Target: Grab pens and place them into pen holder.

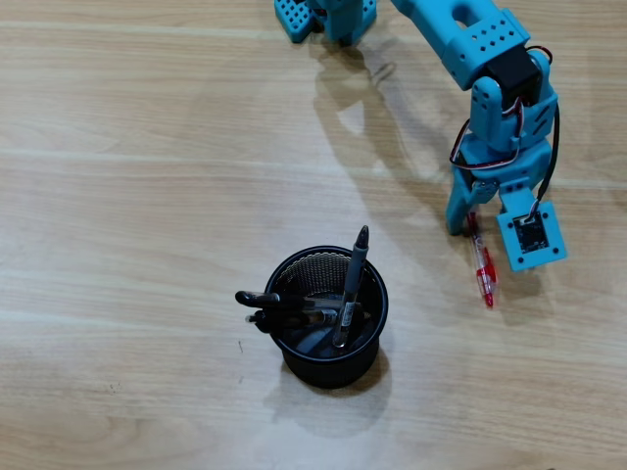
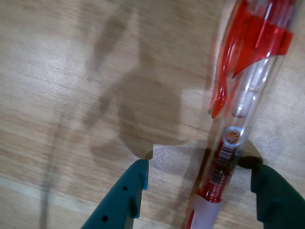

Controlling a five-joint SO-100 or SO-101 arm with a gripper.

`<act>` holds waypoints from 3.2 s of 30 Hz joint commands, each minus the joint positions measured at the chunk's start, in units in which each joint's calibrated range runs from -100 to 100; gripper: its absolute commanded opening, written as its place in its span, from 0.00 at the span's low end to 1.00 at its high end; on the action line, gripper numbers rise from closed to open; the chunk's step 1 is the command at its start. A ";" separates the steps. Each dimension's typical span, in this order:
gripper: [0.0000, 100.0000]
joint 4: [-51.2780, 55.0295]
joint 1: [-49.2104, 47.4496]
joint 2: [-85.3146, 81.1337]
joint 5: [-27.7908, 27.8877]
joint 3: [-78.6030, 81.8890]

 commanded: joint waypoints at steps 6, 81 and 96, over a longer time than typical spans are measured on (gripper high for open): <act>0.14 -0.21 0.02 0.11 -0.30 -1.68; 0.02 -87.22 34.32 -25.20 12.53 32.89; 0.16 -86.40 33.77 -23.92 12.63 33.70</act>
